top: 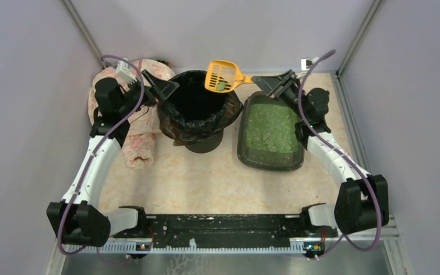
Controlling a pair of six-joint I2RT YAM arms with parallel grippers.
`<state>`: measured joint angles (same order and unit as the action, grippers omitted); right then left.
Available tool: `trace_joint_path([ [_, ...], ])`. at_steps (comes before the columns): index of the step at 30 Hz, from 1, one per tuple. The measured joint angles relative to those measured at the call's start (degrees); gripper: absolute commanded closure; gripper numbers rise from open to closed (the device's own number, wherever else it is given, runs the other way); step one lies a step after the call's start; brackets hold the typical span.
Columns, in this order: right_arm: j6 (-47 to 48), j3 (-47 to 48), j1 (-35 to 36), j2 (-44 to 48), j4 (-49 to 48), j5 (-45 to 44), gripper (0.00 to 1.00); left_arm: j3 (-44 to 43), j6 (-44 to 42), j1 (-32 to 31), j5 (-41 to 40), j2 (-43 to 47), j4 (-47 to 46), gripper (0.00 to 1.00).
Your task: Clean the litter box
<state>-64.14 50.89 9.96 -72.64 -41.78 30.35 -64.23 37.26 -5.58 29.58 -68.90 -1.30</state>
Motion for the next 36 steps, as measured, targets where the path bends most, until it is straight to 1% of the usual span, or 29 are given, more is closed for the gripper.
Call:
trace_joint_path([
  [2, 3.56, 2.58, 3.23, -2.4, 2.47, -1.05, 1.0, 0.76, 0.5, 0.7, 0.13, 0.04, -0.31, 0.01],
  [4, 9.22, 5.29, 6.67, -4.52, 6.08, -2.82, 1.0, 1.46, 0.81, 1.27, 0.46, 0.04, -0.48, 0.01],
  [7, 18.99, 8.94, 11.85, -6.54, 11.65, -6.12, 1.0, 2.19, 1.51, 1.9, 1.05, 0.04, -0.94, 0.01],
  [13, 39.82, 14.56, 23.91, -7.17, 21.2, -15.34, 1.0, 2.51, 2.45, 2.82, 2.45, 0.04, -2.45, 0.01],
  [18, 56.22, 19.17, 31.89, -8.11, 25.42, -23.96, 1.0, 3.02, 3.28, 3.37, 3.5, 0.02, -3.74, 0.01],
  [24, 72.63, 20.9, 39.93, -10.32, 27.34, -34.86, 1.0, 3.56, 3.87, 3.5, 4.17, 0.02, -4.42, 0.01],
  [27, 76.74, 21.24, 41.79, -11.54, 28.72, -38.03, 1.0, 3.96, 4.2, 3.52, 4.5, 0.0, -4.92, 0.01],
  [30, 78.07, 21.51, 42.38, -11.8, 29.55, -39.76, 1.0, 4.11, 4.35, 3.54, 4.59, 0.0, -5.07, 0.01],
  [32, 77.44, 21.97, 42.05, -11.72, 29.51, -39.6, 1.0, 4.2, 4.44, 3.65, 4.59, 0.0, -5.2, 0.01],
  [36, 72.85, 22.21, 40.19, -9.75, 29.4, -36.06, 1.0, 4.39, 4.7, 3.87, 4.68, 0.0, -5.22, 0.01],
])
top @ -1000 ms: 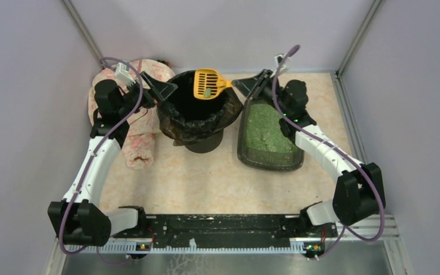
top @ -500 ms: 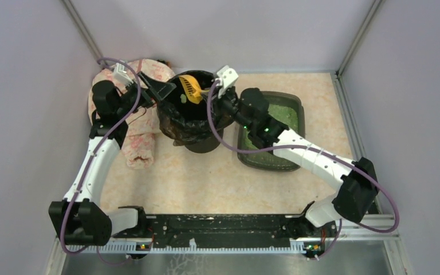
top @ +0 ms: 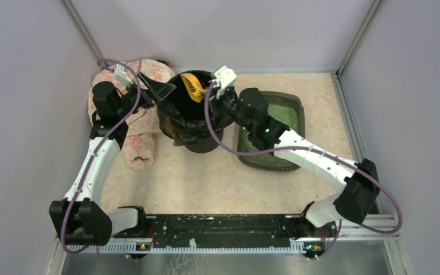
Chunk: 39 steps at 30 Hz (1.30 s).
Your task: Clean the litter box
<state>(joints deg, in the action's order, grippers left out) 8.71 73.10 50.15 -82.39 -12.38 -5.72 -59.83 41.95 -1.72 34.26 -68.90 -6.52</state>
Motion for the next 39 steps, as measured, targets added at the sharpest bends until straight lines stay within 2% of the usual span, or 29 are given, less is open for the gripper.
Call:
trace_joint_path([
  [5, -7.04, -0.33, -3.87, 7.41, -1.66, 3.8, 1.0, 0.13, 0.09, 0.0, 0.22, 0.0, -0.33, 0.01],
  [10, -10.69, -3.91, -9.62, 17.07, -2.86, 2.47, 1.0, 0.42, 0.24, 0.0, 0.37, 0.0, -0.85, 0.01],
  [15, -14.56, -9.05, -22.05, 26.8, 2.29, -2.43, 1.0, 0.5, 0.5, 0.0, 0.79, 0.0, -1.22, 0.01],
  [19, -16.68, -12.68, -31.98, 30.69, 9.49, -4.74, 1.0, 0.57, 0.81, 0.0, 1.33, -0.2, -1.36, 0.01],
  [26, -20.83, -23.02, -40.33, 28.37, 18.86, -1.77, 1.0, 0.66, 1.11, 0.0, 1.9, -0.42, -1.66, 0.01],
  [30, -23.08, -27.78, -40.87, 25.03, 22.01, 1.75, 1.0, 0.66, 1.14, 0.0, 2.16, -0.76, -1.68, 0.01],
  [39, -24.85, -28.83, -41.4, 20.85, 21.7, 7.48, 1.0, 0.68, 1.38, 0.0, 2.49, -1.38, -1.68, 0.01],
])
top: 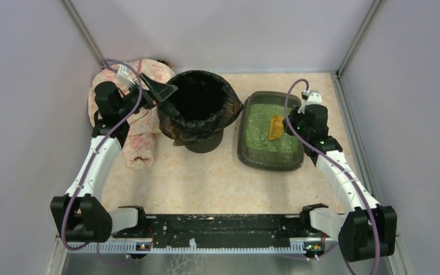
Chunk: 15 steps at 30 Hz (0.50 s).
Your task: Clean the litter box
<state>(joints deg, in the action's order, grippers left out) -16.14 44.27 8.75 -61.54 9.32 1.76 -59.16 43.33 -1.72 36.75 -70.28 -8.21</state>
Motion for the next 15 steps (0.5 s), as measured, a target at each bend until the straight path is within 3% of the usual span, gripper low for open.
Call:
trace_joint_path([
  [6, -1.18, -0.11, -3.67, -1.77, -1.27, 4.76, 1.0, 0.0, 0.26, 0.17, 0.28, -0.24, -0.35, 0.01],
  [15, -9.27, -5.11, -14.19, -9.86, -13.46, 20.57, 1.0, 0.0, 0.57, 0.22, 0.42, -0.55, -0.81, 0.01],
])
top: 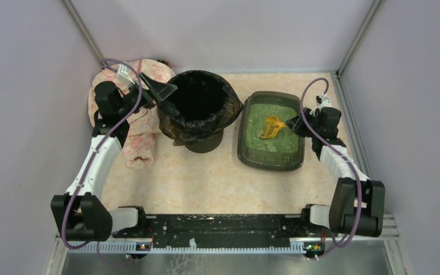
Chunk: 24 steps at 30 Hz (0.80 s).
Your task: Clean the litter box
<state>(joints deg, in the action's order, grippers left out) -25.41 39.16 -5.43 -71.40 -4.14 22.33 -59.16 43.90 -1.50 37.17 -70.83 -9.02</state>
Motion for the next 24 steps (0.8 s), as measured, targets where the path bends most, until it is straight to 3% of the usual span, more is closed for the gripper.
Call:
trace_joint_path([
  [14, -11.34, -4.72, -1.49, -13.42, -19.45, 14.1, 1.0, 0.0, 0.11, 0.17, 0.48, -0.28, -0.5, 0.01],
  [24, -17.0, -7.43, -2.36, -14.38, -27.71, 19.39, 1.0, 0.11, 0.24, 0.26, 0.59, -0.33, -0.85, 0.01],
])
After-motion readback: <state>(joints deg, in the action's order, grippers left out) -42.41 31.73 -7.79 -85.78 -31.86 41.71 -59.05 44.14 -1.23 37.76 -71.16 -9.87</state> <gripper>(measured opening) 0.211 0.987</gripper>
